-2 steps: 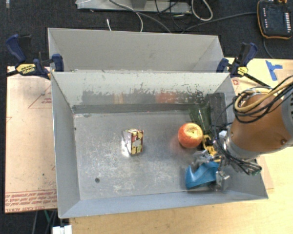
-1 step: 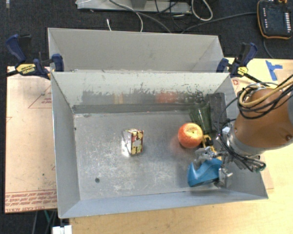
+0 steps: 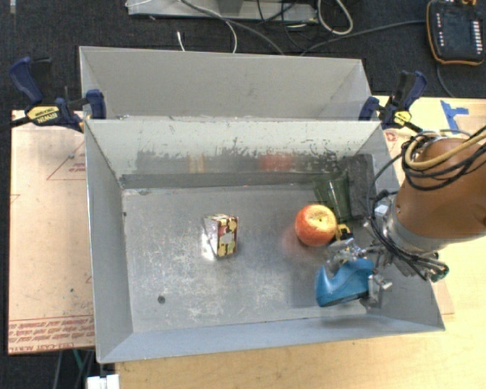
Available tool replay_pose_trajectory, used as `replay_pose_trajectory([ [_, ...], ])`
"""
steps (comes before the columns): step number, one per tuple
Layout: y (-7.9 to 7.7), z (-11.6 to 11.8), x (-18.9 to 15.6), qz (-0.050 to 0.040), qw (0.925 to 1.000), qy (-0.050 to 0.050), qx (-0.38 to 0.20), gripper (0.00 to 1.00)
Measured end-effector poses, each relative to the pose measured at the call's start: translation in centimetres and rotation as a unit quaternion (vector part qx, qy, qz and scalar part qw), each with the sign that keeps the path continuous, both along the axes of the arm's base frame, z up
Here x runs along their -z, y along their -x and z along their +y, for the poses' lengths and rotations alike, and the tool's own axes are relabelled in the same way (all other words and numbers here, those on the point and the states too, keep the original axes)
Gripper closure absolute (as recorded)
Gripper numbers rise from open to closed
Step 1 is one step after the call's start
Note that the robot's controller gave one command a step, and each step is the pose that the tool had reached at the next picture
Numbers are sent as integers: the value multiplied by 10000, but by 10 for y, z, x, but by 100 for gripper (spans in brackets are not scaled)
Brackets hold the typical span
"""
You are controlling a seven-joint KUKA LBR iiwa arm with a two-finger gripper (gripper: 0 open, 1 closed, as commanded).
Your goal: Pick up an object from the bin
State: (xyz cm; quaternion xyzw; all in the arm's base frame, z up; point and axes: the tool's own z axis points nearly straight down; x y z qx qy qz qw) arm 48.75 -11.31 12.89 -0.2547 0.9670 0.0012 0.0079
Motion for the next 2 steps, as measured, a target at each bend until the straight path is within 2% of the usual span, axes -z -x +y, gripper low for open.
replay_pose_trajectory([
  [2, 0, 1, -27, -8, 10000, -6, 8, 100],
])
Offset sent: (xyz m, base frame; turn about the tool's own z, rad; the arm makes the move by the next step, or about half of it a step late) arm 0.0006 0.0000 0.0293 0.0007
